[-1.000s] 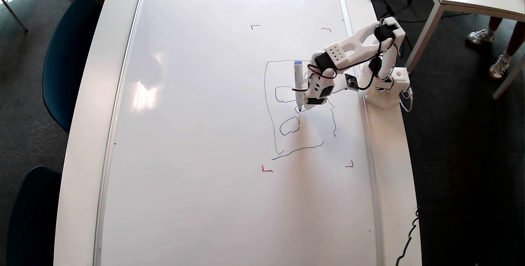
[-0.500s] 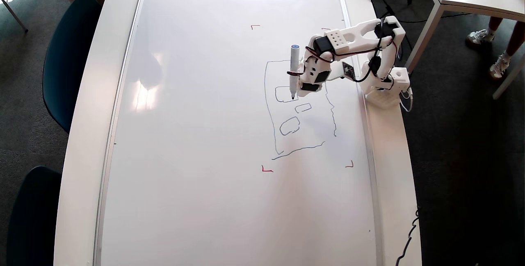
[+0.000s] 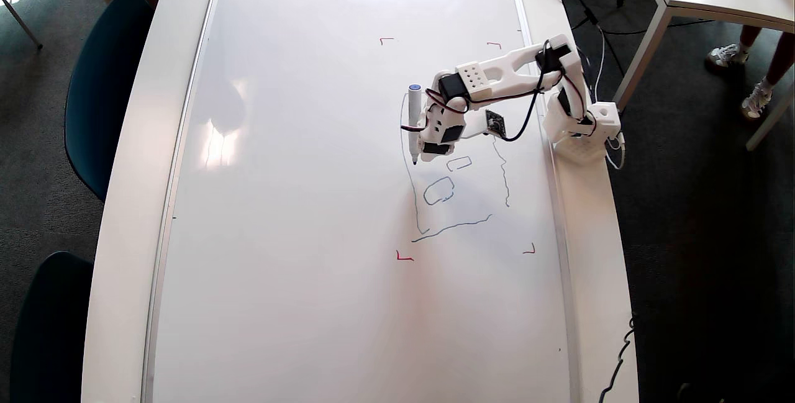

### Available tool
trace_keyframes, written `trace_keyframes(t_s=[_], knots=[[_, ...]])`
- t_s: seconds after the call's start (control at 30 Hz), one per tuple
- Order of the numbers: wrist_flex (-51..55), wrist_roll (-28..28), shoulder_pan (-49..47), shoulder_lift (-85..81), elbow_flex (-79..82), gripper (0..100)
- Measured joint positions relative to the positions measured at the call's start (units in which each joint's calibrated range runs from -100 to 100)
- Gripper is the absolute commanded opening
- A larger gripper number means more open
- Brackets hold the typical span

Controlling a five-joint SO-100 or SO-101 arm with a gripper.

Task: Draw on a whiteboard a robot head using a pen attached to the gripper

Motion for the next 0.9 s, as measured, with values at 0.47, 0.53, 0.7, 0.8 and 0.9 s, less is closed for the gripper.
trace_keyframes(t_s=[0.47,0.53,0.7,0.8,0.9], knots=[[0.0,0.0,0.6,6.0,-3.7,1],[0.0,0.0,0.6,6.7,-4.8,1],[-0.3,0.0,0.6,10.2,-10.3,1],[-0.2,0.0,0.7,12.5,-14.0,1],[-0.3,0.1,1.0,15.0,-17.7,1]])
